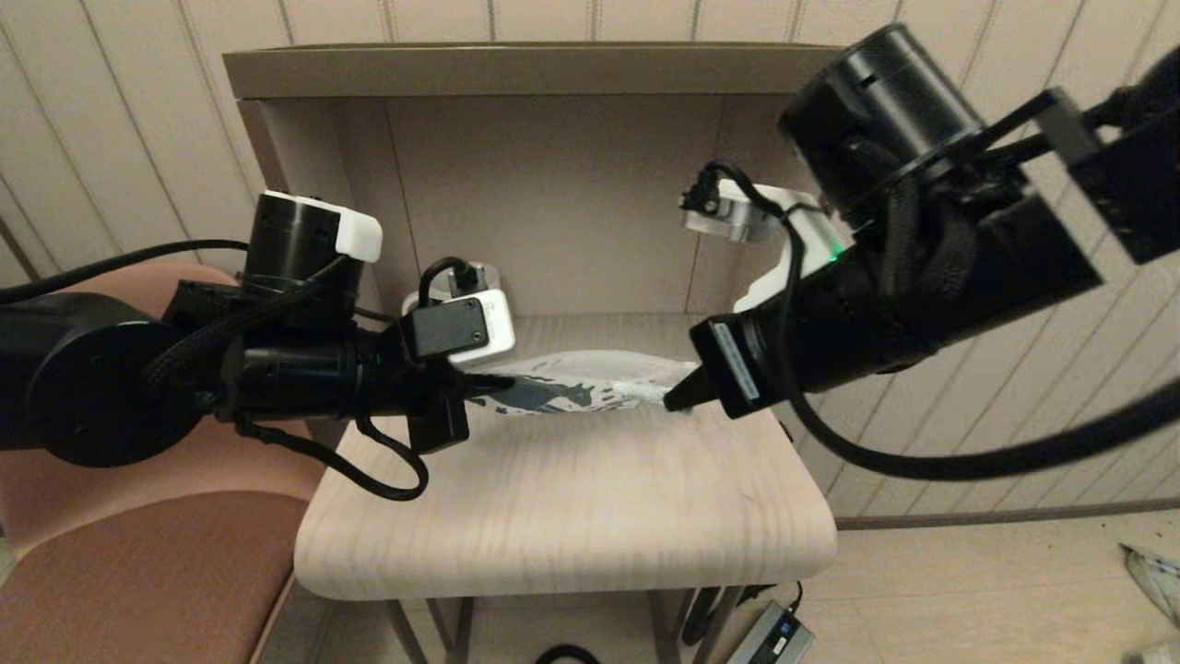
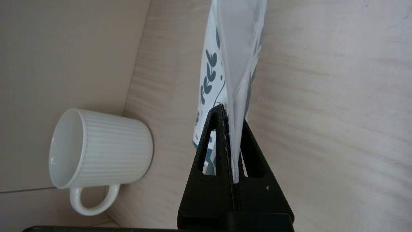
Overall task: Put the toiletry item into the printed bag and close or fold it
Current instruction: Place the toothpaste in the storage bag
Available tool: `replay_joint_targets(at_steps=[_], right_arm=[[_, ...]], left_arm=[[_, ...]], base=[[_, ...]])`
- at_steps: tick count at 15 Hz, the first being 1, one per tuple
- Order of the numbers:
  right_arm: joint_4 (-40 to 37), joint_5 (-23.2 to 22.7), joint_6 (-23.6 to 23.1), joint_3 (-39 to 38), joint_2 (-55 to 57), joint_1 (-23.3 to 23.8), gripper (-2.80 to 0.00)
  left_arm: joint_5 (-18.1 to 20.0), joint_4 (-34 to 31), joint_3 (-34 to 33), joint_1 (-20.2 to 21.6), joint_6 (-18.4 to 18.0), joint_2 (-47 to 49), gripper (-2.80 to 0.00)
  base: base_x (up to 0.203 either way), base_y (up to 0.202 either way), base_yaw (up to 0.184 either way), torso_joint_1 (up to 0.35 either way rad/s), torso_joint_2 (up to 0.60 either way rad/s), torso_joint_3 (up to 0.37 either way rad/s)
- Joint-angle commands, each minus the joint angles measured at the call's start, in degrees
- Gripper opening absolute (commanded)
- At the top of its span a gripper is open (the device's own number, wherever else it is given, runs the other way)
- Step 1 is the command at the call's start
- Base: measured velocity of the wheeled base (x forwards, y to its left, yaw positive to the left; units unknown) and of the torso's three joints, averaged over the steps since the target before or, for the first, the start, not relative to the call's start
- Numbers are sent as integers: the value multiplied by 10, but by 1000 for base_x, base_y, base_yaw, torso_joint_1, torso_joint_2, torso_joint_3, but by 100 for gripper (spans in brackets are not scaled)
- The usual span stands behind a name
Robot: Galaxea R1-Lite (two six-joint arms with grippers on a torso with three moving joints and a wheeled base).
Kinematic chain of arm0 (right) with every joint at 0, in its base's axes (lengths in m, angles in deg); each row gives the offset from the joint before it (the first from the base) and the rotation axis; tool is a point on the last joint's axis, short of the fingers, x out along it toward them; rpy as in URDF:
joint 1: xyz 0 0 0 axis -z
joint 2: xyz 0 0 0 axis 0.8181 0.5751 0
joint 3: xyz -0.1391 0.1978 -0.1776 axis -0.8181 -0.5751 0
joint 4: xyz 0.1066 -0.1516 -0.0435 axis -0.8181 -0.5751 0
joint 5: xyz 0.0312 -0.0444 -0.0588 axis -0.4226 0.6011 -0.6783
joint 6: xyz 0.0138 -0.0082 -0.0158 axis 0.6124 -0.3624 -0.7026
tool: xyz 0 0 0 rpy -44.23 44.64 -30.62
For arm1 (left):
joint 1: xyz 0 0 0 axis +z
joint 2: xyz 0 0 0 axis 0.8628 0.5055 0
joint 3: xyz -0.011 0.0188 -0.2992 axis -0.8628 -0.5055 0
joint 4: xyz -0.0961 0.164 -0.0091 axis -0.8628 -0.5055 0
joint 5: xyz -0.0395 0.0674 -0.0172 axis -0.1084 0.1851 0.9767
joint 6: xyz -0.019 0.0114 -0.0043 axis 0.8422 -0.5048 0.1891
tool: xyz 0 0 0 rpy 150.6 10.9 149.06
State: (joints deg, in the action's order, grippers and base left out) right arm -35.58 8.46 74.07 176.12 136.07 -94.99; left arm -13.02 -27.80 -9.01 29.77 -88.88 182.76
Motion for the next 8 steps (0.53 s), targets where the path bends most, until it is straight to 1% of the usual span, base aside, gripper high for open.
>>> replay_joint_targets(at_steps=[1,5,8], right_arm=[[-6,-1,0,-26,-54,-6,-280],[-4,0,-1,-12,-18,-1,-280],[-5,2,-1,42,50,3,-280]], left_arm=[[1,0,-5,0,-4,0,-280],[2,0,-5,-1,-4,-5,-280],[12,0,-6,-1,-4,-7,-280]], base=[[0,0,0,0,0,0],[0,0,0,0,0,0],[0,0,0,0,0,0]])
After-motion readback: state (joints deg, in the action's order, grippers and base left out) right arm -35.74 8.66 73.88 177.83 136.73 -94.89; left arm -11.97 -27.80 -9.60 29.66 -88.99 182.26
